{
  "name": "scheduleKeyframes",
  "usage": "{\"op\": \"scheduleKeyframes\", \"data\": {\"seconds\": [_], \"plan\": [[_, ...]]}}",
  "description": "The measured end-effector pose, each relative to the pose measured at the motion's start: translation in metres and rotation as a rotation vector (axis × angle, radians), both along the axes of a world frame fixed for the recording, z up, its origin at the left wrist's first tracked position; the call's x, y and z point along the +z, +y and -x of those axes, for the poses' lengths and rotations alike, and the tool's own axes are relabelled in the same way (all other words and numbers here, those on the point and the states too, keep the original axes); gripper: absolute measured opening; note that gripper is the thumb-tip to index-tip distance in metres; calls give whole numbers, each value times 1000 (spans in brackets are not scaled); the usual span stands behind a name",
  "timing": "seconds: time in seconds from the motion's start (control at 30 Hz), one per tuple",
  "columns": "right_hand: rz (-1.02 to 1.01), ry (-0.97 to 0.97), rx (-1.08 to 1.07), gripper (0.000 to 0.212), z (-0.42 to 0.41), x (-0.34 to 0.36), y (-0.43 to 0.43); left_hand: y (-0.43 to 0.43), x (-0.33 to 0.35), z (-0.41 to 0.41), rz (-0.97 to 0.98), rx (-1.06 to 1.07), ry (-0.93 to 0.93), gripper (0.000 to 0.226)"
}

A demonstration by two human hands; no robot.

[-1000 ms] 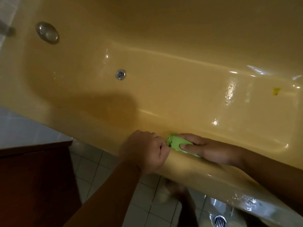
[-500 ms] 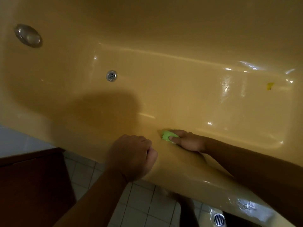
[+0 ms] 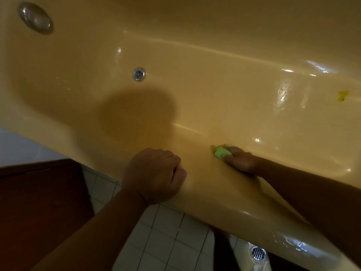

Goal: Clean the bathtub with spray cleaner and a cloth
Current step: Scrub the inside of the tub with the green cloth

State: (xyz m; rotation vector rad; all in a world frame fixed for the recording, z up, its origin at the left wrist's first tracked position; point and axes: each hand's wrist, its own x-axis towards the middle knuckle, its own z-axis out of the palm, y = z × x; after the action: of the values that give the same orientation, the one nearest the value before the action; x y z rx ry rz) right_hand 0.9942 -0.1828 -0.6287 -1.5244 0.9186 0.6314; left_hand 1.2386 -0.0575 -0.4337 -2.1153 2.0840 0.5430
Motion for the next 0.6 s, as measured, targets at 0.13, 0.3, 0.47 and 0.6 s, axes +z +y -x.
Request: {"op": "scheduleKeyframes", "data": {"seconds": [0.13, 0.3, 0.47, 0.6], "plan": [[-47, -159, -36, 51, -51, 34, 8, -2, -2, -5, -13, 19, -9, 39], [-133, -432, 4, 45, -21, 126, 18, -4, -1, -9, 6, 32, -30, 35], [-102, -252, -17, 42, 6, 79, 6, -3, 0, -13, 28, 45, -19, 37], [57, 10, 50, 59, -15, 11, 1, -1, -2, -18, 20, 65, -22, 40]]}}
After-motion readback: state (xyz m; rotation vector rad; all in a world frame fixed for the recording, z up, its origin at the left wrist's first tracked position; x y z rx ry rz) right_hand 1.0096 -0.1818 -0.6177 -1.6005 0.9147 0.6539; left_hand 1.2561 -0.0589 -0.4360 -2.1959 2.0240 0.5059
